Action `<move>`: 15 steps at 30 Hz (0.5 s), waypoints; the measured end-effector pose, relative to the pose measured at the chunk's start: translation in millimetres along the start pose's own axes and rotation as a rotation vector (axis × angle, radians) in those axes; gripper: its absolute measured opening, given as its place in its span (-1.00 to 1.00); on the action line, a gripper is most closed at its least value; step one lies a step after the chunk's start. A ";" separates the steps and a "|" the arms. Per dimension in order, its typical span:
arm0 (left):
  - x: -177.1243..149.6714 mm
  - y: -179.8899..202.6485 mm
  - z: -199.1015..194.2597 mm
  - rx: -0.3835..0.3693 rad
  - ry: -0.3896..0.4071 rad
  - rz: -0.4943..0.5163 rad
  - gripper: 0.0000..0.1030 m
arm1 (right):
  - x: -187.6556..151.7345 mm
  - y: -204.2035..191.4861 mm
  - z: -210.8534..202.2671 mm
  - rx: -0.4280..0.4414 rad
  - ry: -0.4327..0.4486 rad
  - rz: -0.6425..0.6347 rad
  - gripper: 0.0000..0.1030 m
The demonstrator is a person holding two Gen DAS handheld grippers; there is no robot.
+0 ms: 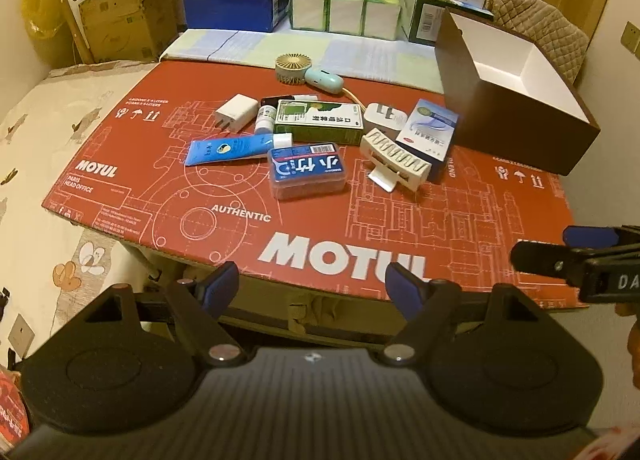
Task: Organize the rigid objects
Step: 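Grasp the blue toothpaste box with the left gripper while the right gripper approaches the white ridged holder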
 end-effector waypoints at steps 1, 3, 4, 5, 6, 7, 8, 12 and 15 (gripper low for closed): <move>0.0 -2.0 2.8 -0.005 0.006 0.005 0.51 | -0.7 1.2 1.0 0.001 0.006 0.003 0.95; 0.8 -6.0 9.5 -0.010 0.011 0.014 0.51 | -2.0 3.0 4.6 0.002 0.015 -0.002 0.94; 1.3 -8.4 13.9 -0.019 0.017 0.021 0.51 | -2.4 3.6 6.5 0.003 0.017 -0.004 0.91; 2.2 -9.9 18.6 -0.028 0.020 0.029 0.51 | -2.7 4.1 8.5 0.004 0.018 -0.003 0.88; 3.2 -11.9 22.8 -0.035 0.021 0.038 0.51 | -3.1 4.7 11.2 0.004 0.017 -0.003 0.86; 4.6 -13.7 27.8 -0.047 0.024 0.049 0.51 | -3.1 5.0 13.2 0.000 0.018 0.000 0.85; 6.4 -15.7 33.8 -0.063 0.028 0.062 0.51 | -3.1 5.1 14.8 -0.004 0.020 0.003 0.84; 17.1 -19.6 56.9 -0.122 0.039 0.121 0.51 | 1.4 8.9 23.3 -0.036 0.036 0.013 0.81; 25.9 -20.7 74.1 -0.164 0.052 0.168 0.51 | 7.7 11.6 32.0 -0.064 0.051 0.035 0.77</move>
Point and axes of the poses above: each gripper's, at about its wrist camera, not at the fingertips, and z roughly the way its jaws point, y to its right, x to its top, the point moved 5 cm from there along z, roughly the way its jaws point, and after that the axes turned 14 degrees about y, right-handed, at the moved point
